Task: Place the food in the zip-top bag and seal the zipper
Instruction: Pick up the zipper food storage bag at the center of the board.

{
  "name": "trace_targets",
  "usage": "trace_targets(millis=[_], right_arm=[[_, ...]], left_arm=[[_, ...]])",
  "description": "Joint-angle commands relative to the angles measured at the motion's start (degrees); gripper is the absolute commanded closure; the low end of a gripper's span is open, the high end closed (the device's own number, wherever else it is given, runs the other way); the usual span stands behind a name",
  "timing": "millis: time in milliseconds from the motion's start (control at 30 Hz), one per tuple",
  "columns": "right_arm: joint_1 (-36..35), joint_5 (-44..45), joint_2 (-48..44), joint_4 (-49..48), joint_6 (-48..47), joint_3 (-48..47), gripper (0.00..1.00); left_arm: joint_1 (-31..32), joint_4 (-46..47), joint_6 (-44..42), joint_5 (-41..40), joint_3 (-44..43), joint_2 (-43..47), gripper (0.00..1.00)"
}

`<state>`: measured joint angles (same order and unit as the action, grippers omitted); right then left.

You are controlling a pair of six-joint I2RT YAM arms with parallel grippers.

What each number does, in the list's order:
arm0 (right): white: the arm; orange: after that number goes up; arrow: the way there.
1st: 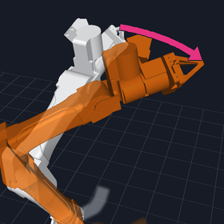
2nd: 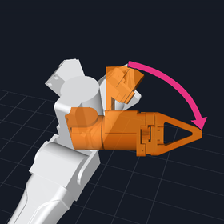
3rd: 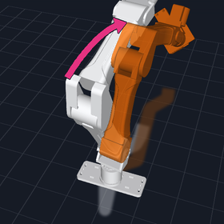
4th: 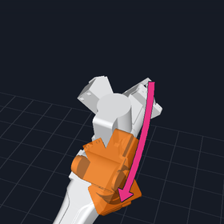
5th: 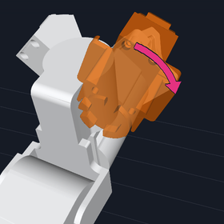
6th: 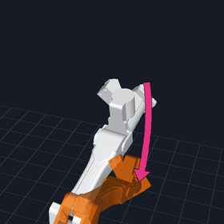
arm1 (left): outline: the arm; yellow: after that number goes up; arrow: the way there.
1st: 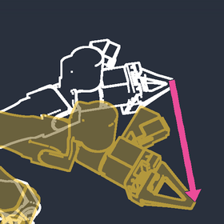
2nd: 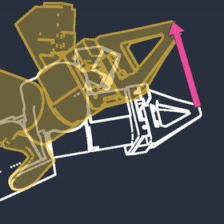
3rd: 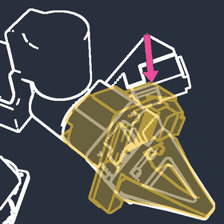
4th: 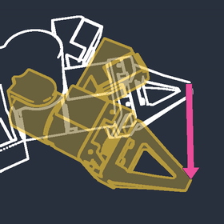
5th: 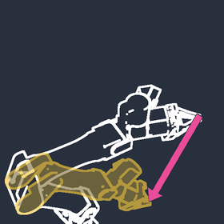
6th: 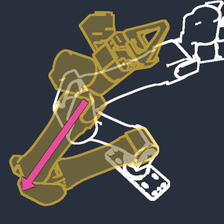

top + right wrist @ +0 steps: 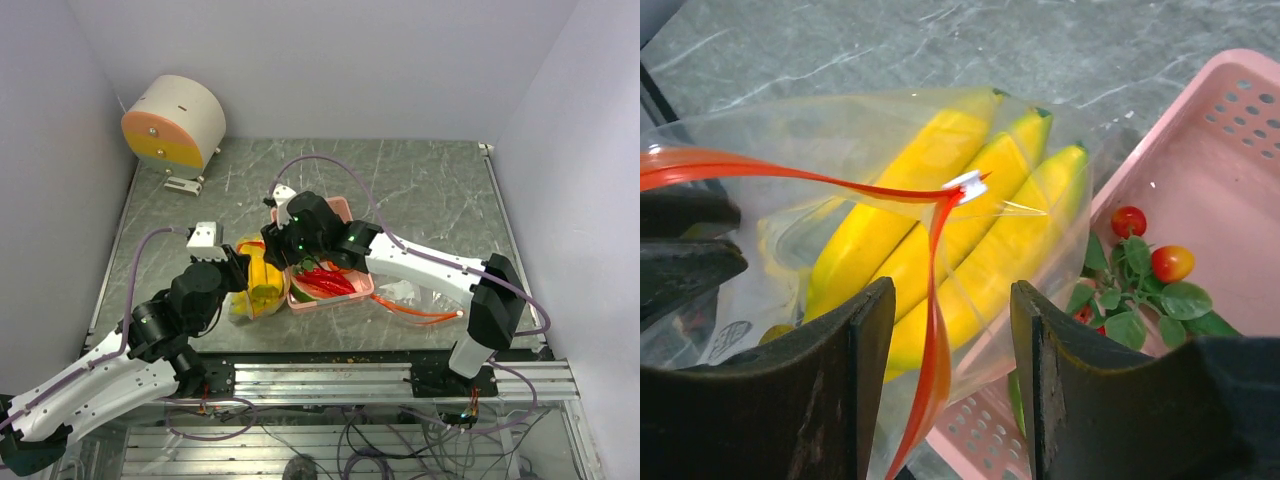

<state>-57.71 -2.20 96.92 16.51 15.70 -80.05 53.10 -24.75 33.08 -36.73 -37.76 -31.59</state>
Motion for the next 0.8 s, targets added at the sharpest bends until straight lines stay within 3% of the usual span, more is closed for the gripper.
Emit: trace_targets(millis=[0,200,367,467,567,667,767], right_arm=[[-0.13,-3.77,0.28,0.99,-1.31,-2.13,0.50],[-0.18,0.78,3.69,-1.28,-0.23,-2.09,0.61],[-0.31,13.04,4.99,-6.35,3.59,-0.65,1.00],[-1.56,20.82,0.17,-15.97,5.50,5.06,1.00],[-2.11,22.13,-6.29,-28.07,5.84,11.70,1.00],[-2.14,19.88,-11.18,-34.18,4.29,14.72,1.00],[-2.18,14.22,-14.42,-37.15,1.59,14.91,1.00]], left_arm=[[0.23,1.55,-1.22,0.65,-0.78,0.41,0.70],[0.19,2.18,-1.18,2.71,-1.57,-0.09,0.71],[0.25,3.47,-1.30,4.30,-1.88,0.97,0.71],[0.25,3.43,-1.20,5.61,-2.24,1.35,0.70],[0.18,0.35,-1.09,5.85,-3.96,1.59,0.65],[0.24,-5.08,-1.35,4.45,-8.05,2.04,0.55],[0.23,-12.05,-1.57,1.44,-13.92,3.07,0.25]])
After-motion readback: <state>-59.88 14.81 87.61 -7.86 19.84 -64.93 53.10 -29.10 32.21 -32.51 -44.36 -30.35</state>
